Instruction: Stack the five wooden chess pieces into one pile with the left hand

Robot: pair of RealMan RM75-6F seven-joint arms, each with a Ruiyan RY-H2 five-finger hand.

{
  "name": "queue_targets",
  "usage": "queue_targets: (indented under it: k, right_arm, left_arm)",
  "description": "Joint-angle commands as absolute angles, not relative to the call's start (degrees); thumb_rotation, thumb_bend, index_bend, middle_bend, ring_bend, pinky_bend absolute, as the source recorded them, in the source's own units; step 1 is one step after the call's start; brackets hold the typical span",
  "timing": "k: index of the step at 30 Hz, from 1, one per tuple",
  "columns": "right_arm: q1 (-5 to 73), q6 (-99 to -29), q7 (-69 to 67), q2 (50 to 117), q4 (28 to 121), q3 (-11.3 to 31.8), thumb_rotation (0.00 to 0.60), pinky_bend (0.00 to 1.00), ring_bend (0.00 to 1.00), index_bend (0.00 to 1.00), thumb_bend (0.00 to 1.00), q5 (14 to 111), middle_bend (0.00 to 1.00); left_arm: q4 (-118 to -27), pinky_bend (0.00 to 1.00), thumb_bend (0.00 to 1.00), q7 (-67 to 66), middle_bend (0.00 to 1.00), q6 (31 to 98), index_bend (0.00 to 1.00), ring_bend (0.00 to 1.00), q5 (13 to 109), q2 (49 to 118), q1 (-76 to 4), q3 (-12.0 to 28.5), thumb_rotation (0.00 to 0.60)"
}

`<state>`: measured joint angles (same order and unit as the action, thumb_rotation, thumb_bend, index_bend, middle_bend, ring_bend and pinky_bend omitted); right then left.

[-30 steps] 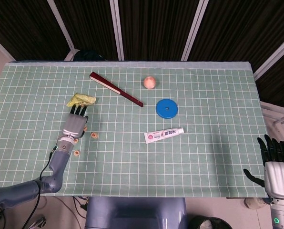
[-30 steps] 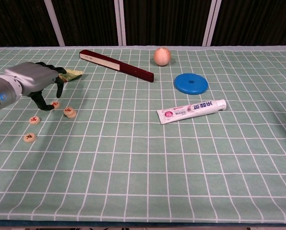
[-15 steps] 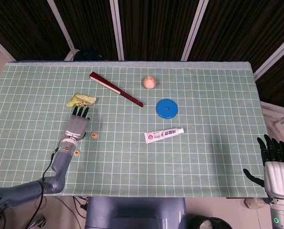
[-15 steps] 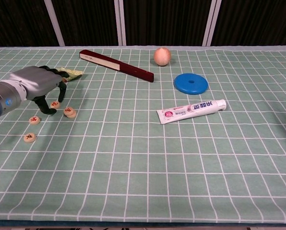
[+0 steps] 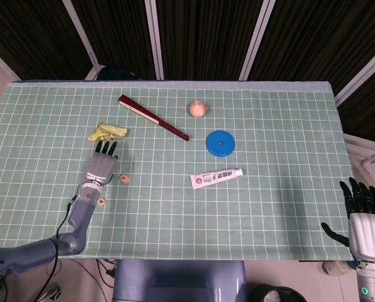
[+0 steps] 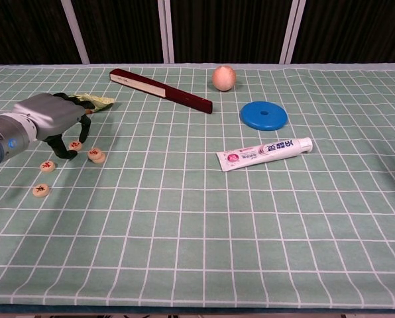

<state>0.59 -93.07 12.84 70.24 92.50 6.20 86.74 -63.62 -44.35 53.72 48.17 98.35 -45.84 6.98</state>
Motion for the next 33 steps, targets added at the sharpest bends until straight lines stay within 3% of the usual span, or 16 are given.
queue_targets:
  k: [1, 8, 24, 33]
  right_arm:
    - [0.6, -93.0, 12.8, 70.2, 92.5, 6.2, 0.6, 0.0, 0.0, 0.05, 0.23, 86.7, 0.01]
    - [0.6, -93.2, 12.7, 70.2, 92.5, 6.3, 0.6, 0.0, 0.0, 0.05, 0.23, 86.7, 0.01]
    - [0.6, -93.1, 12.7, 70.2, 92.5, 6.3, 0.6, 0.0, 0.0, 0.05, 0.23, 86.6, 0.01]
    - [0.5, -93.3, 12.7, 70.2, 92.6, 6.3, 0.6, 0.0, 0.0, 0.05, 0.23, 86.6, 0.01]
  left_arm:
    - [-63.6, 0.0, 0.3, -44.6, 0.0, 53.8, 0.5, 0.0, 48.1, 98.4, -45.8, 7.0, 0.6]
    - [-65.9, 0.0, 0.31, -45.1, 0.0, 54.9, 0.51, 0.0, 48.6, 97.2, -45.9, 7.5, 0.6]
    - [-82.4, 0.0, 0.31, -49.0, 0.0, 59.5, 0.51, 0.0, 49.3, 89.2, -46.0, 8.0, 0.6]
    - [-84.5, 0.0, 0.31, -50.6, 0.0, 59.9, 0.51, 0.0, 48.5, 89.2, -46.5, 6.7, 0.6]
